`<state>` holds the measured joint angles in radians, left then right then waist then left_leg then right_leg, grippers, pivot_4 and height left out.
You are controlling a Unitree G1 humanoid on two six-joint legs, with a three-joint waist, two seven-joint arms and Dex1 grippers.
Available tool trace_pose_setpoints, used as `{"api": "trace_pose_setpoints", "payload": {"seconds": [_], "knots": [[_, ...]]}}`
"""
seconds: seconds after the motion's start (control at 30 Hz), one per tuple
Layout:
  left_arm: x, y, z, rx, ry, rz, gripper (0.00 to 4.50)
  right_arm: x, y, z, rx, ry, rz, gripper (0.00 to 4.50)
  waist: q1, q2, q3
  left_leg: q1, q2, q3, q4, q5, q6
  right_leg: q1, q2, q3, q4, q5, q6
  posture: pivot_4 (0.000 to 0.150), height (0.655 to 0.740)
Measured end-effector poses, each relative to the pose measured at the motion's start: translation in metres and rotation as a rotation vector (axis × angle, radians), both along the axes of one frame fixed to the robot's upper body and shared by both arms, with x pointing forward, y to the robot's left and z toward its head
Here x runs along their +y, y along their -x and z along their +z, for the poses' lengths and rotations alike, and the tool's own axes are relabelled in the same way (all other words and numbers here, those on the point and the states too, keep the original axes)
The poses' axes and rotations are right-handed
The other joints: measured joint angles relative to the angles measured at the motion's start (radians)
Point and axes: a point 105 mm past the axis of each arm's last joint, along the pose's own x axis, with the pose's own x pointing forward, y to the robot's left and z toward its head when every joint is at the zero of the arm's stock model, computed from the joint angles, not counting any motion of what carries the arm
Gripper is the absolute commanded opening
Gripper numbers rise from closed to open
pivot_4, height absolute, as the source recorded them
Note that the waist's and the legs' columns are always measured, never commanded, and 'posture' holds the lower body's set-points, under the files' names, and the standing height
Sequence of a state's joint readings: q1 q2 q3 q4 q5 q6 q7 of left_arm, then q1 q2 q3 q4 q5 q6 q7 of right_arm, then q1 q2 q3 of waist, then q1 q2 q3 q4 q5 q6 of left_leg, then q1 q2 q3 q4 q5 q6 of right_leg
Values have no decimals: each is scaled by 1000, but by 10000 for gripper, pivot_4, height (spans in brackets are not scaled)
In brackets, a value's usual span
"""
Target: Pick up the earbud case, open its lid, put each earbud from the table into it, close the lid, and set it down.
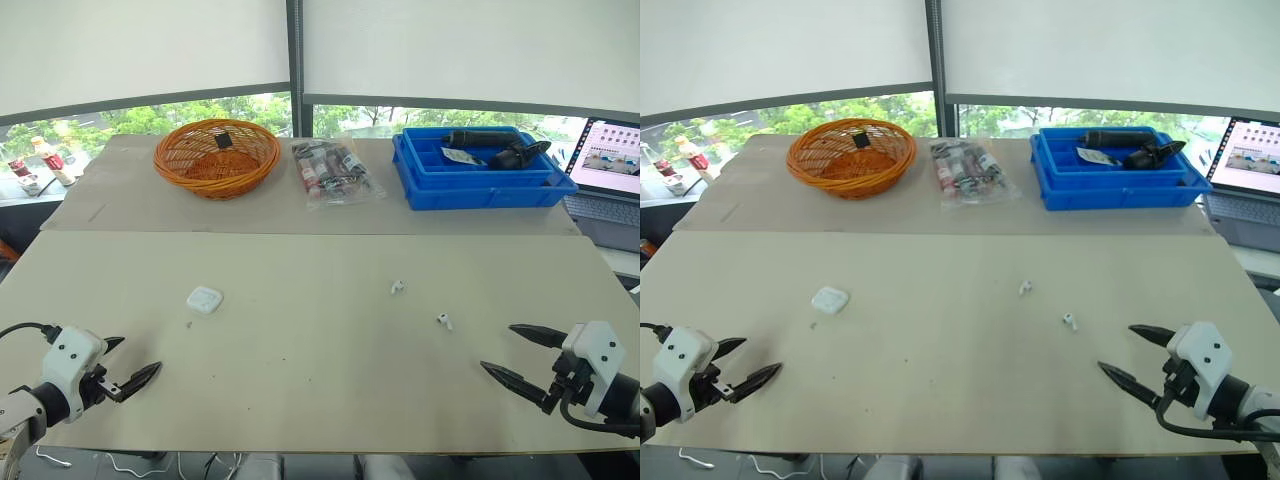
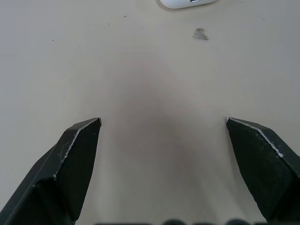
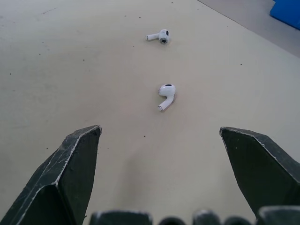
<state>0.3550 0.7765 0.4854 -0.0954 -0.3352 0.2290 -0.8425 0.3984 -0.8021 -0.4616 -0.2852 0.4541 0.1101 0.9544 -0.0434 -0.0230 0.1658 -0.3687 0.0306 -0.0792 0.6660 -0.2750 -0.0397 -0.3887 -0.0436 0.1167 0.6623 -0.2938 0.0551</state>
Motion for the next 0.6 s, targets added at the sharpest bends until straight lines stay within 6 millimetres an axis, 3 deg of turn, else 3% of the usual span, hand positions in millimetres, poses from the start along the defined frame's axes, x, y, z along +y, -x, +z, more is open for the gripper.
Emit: {"api": "trace_pose_setpoints", "payload": {"seconds": [0.37, 0.6], "knots": [[-13, -2, 4, -31, 55, -92, 45000, 1, -6, 1, -20, 12, 9, 44699, 2, 0, 0, 0, 0, 0, 0, 0, 0, 0, 0, 0, 0, 0, 0, 1500, 7136], [-12, -3, 6, -46, 76, -109, 45000, 2, -9, 3, -30, -15, 6, 44699, 0, 0, 0, 0, 0, 0, 0, 0, 0, 0, 0, 0, 1, 0, 0, 1500, 7136]]}}
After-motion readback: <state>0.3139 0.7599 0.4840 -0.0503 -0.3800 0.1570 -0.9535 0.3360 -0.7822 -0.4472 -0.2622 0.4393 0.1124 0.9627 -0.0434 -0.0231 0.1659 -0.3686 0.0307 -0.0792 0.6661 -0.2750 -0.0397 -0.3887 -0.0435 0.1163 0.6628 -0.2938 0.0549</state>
